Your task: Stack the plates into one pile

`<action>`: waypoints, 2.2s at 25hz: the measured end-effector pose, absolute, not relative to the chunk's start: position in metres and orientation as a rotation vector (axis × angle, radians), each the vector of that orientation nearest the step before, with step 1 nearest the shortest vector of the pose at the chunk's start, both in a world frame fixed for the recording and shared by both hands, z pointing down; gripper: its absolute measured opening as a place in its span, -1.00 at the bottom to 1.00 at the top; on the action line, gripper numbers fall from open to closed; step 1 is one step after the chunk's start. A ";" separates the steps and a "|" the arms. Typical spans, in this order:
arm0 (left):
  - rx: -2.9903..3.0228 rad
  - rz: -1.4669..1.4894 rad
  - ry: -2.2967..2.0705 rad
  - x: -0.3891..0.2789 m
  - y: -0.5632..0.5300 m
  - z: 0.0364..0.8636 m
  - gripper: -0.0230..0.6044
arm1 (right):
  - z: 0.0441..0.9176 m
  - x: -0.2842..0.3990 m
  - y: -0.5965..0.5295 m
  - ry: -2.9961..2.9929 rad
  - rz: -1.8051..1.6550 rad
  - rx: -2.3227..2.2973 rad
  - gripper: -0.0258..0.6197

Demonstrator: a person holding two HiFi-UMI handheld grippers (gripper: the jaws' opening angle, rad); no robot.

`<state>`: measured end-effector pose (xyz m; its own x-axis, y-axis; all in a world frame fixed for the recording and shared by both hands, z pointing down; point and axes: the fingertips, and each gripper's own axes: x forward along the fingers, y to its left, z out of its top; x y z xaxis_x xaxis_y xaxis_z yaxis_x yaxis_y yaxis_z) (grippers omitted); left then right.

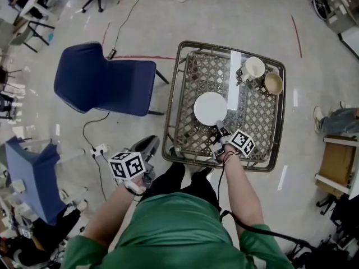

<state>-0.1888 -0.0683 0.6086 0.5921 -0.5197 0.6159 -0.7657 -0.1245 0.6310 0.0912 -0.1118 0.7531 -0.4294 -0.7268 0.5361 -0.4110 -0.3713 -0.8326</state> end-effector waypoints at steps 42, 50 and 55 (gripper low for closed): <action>1.800 0.268 -1.048 -0.206 -0.063 0.604 -0.71 | 0.756 0.073 -0.128 1.936 -1.955 -1.963 0.01; 1.831 0.250 -1.041 -0.201 -0.075 0.598 -0.71 | 0.723 0.096 -0.122 1.925 -1.832 -2.003 0.01; 1.888 0.185 -1.036 -0.178 -0.093 0.573 -0.71 | 0.649 0.104 -0.131 2.005 -1.621 -1.854 -0.68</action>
<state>-0.1782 -0.0933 0.5735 0.6309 -0.5807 0.5145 -0.7230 -0.1993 0.6615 0.1039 -0.1308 0.6488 -0.3181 -0.7196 0.6172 -0.7541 -0.2025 -0.6248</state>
